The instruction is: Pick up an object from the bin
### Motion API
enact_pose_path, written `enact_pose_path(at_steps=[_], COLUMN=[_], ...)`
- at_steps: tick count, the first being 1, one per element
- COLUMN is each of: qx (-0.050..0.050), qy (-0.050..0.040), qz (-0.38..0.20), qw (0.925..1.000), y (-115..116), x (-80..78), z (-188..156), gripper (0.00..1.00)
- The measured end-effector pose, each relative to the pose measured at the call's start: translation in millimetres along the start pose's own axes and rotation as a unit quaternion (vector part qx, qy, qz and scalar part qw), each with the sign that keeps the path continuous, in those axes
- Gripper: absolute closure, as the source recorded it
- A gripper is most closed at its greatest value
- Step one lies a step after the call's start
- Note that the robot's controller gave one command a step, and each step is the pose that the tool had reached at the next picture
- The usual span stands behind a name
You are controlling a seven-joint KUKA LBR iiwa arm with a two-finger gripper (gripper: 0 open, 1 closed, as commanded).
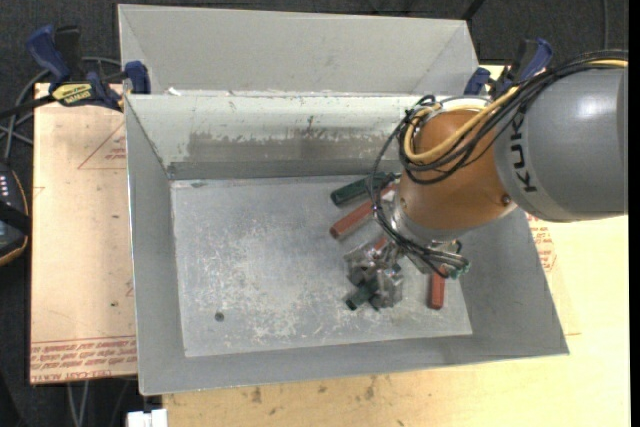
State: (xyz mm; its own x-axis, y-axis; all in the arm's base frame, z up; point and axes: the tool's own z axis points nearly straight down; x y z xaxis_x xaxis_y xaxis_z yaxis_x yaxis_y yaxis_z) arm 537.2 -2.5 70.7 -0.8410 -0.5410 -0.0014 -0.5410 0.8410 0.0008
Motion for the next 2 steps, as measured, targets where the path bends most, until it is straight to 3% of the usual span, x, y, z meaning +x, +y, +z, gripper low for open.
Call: enact_pose_path(at_steps=[1, 2], qx=[0.003, 0.004], qy=[-0.0033, -0.0037], qz=[-0.081, -0.113], qw=[0.9967, 0.9935], y=[19.3, -0.3], x=[14.0, 26.5], z=[-128.1, -241.8], gripper=[1.00, 1.00])
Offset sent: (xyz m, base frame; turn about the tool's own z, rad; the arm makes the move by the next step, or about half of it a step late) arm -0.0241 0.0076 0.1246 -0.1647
